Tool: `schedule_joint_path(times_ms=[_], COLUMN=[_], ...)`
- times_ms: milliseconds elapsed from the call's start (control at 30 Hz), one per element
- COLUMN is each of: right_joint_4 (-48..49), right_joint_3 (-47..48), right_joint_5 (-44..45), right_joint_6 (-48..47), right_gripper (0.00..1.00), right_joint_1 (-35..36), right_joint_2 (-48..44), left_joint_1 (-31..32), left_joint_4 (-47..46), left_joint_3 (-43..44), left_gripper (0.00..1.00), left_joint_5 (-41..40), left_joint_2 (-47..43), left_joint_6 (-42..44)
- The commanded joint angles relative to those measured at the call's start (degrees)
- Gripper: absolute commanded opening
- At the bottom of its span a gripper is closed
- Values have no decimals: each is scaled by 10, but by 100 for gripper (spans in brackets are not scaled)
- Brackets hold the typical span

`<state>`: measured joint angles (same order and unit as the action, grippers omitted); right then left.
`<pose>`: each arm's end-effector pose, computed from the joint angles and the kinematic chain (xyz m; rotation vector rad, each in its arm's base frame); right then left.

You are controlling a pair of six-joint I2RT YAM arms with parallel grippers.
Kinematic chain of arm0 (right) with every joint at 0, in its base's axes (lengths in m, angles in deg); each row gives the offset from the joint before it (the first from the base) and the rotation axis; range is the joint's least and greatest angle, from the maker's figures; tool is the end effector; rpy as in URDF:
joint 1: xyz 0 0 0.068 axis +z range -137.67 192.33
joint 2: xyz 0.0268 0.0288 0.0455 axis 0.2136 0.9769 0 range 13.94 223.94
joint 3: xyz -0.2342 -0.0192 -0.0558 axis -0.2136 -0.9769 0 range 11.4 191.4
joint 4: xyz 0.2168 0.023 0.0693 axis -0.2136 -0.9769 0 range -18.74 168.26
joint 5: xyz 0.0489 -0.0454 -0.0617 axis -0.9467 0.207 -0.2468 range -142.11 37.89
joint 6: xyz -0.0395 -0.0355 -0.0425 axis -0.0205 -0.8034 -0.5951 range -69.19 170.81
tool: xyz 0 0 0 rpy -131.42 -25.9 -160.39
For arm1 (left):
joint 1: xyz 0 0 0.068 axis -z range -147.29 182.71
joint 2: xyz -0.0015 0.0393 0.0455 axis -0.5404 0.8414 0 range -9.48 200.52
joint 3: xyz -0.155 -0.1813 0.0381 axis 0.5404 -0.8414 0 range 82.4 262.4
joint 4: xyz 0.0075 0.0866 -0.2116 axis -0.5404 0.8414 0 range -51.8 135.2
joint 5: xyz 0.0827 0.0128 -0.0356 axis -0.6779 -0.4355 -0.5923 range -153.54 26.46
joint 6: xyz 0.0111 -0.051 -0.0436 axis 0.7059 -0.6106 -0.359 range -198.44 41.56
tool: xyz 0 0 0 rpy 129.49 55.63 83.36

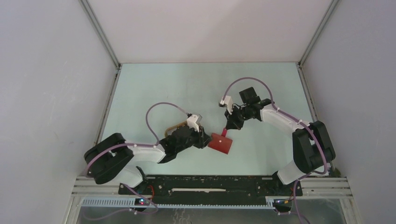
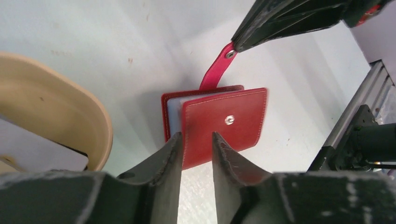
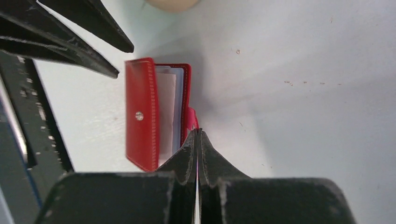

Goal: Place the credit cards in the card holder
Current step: Open the card holder at the center of the board.

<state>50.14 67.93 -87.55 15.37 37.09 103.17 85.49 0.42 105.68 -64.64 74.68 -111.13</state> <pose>0.2443 0.1475 0.1787 -1.4272 2.0494 0.7314 0.1637 -0.2137 0.1394 0.3531 2.0708 -0.9270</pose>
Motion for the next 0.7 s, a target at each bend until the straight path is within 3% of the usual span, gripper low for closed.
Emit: schedule_joint_path(times_ms=[0,133,333,500,667], right_joint_4=[-40,-98,-190,-175,-110], right_joint_3=[40,54,55,55,53], right_joint_5=[-101,-162,-249,-220,-130], right_joint_6=[34,4,-80,-59,34], right_gripper=[0,0,0,0,0], right_joint_1=[-28,-49,-43,-29,-64], right_joint_2=[-30,-49,-76,-65,-38], left_joint_1=[3,3,3,3,3], left_joint_4=[2,7,-17,-21,-53], left_joint_3=[-17,-40,-105,-130,-123], left_gripper=[41,53,60,61,55], left_joint_5=[-16,-22,-24,-12,7], left_joint_2=[-72,-110,-200,-259,-233], left_joint_6=[49,38,14,4,-9])
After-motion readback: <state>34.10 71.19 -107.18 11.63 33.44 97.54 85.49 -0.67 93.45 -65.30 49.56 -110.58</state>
